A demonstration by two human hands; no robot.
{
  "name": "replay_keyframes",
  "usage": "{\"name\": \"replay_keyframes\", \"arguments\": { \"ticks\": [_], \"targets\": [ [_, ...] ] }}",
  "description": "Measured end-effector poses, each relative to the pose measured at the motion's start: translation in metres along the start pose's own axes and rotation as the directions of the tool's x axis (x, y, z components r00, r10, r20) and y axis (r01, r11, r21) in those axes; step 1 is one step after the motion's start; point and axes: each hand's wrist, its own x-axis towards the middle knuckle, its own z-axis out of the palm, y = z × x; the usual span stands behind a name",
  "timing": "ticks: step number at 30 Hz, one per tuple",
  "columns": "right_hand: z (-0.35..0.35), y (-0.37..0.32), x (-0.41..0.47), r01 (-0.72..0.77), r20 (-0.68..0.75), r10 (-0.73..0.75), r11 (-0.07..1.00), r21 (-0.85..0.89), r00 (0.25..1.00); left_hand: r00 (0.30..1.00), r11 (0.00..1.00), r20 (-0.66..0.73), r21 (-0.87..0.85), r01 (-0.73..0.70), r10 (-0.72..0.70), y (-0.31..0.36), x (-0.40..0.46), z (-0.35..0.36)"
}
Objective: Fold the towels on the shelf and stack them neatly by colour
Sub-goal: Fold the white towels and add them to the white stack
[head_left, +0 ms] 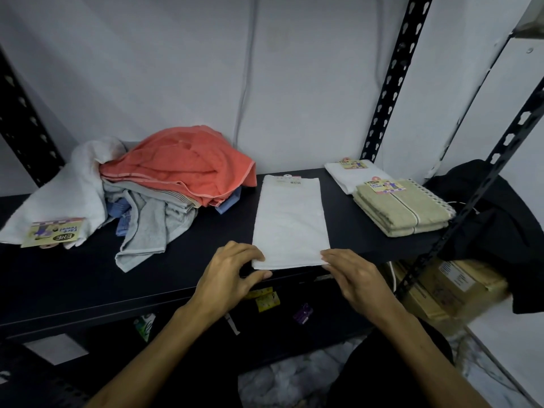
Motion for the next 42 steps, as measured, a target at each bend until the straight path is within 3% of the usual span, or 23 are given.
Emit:
{"name": "replay_keyframes", "arguments": {
  "ticks": [7, 10, 12, 16, 20, 23, 29, 34, 39, 42],
  "targets": [
    [-0.014, -0.006, 0.017, -0.119, -0.093, 0.139, 0.974, 0.195, 0.986, 0.968, 0.906, 0.057, -0.344, 0.248, -0.243, 0.021, 0.013, -0.020],
    [-0.019, -0.005, 0.024, -0.105, -0.053, 0.116, 0.980, 0.171, 0.992, 0.903, 0.735, 0.183, -0.528, 0.425, -0.390, 0.022, 0.021, -0.032],
    [-0.021, -0.005, 0.027, -0.069, -0.030, 0.074, 0.989, 0.130, 0.997, 0.879, 0.682, 0.204, -0.564, 0.465, -0.430, 0.021, 0.026, -0.038],
    [-0.019, -0.016, 0.031, 0.017, -0.014, -0.016, 0.996, 0.086, 1.000, 0.900, 0.837, 0.007, -0.364, 0.409, -0.436, 0.022, 0.025, -0.039],
    [-0.017, -0.023, 0.031, 0.020, 0.006, -0.021, 0.994, 0.106, 1.000, 0.902, 0.861, -0.044, -0.320, 0.395, -0.430, 0.025, 0.021, -0.041],
    [-0.019, -0.022, 0.027, -0.066, 0.031, 0.062, 0.981, 0.184, 0.998, 0.951, 0.916, 0.016, -0.262, 0.303, -0.310, 0.027, 0.012, -0.043],
    [-0.019, -0.028, 0.014, -0.135, 0.105, 0.120, 0.979, 0.153, 0.987, 0.994, 0.999, -0.105, 0.037, 0.005, -0.001, 0.020, 0.006, -0.043],
    [-0.036, -0.042, 0.019, -0.190, 0.117, 0.164, 0.945, 0.265, 0.979, 0.996, 0.999, -0.086, -0.032, 0.020, -0.022, 0.028, 0.006, -0.059],
    [-0.063, -0.045, 0.043, -0.260, 0.068, 0.260, 0.835, 0.484, 0.963, 0.993, 0.955, 0.109, -0.288, 0.077, -0.048, 0.046, 0.021, -0.091],
    [-0.068, -0.039, 0.072, -0.285, 0.034, 0.324, 0.775, 0.564, 0.946, 0.997, 0.939, 0.042, -0.334, 0.080, -0.070, 0.046, 0.047, -0.093]
  ]
}}
